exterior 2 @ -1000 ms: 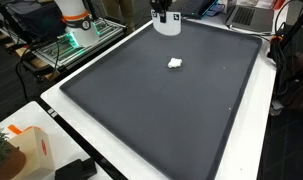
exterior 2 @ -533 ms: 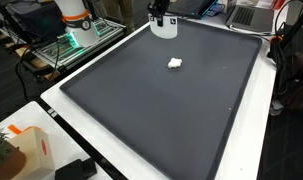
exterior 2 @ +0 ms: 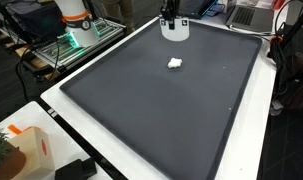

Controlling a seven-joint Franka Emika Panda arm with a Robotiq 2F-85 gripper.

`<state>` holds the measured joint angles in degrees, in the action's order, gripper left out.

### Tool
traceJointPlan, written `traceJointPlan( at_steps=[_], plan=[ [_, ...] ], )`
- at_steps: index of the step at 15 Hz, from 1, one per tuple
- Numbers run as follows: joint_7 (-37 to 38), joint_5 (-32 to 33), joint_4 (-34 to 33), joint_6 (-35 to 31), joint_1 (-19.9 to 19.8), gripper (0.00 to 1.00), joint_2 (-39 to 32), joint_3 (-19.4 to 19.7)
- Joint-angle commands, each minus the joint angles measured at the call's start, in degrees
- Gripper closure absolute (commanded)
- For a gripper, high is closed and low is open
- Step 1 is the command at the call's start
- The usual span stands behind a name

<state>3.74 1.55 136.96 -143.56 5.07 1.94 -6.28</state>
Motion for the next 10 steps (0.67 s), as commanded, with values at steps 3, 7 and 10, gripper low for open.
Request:
traceJointPlan(
  at_steps=[3,7,10],
  plan=[
    [4.11,6.29,0.26,-4.44,0.14,0.96,-2.51,0.47],
    [6.81,9.78,0.08,-6.42,0.16,0.99,-5.10,0.95],
    [5.34,8.52,0.45,-6.33,0.43,0.99,-5.93,0.56]
  ],
)
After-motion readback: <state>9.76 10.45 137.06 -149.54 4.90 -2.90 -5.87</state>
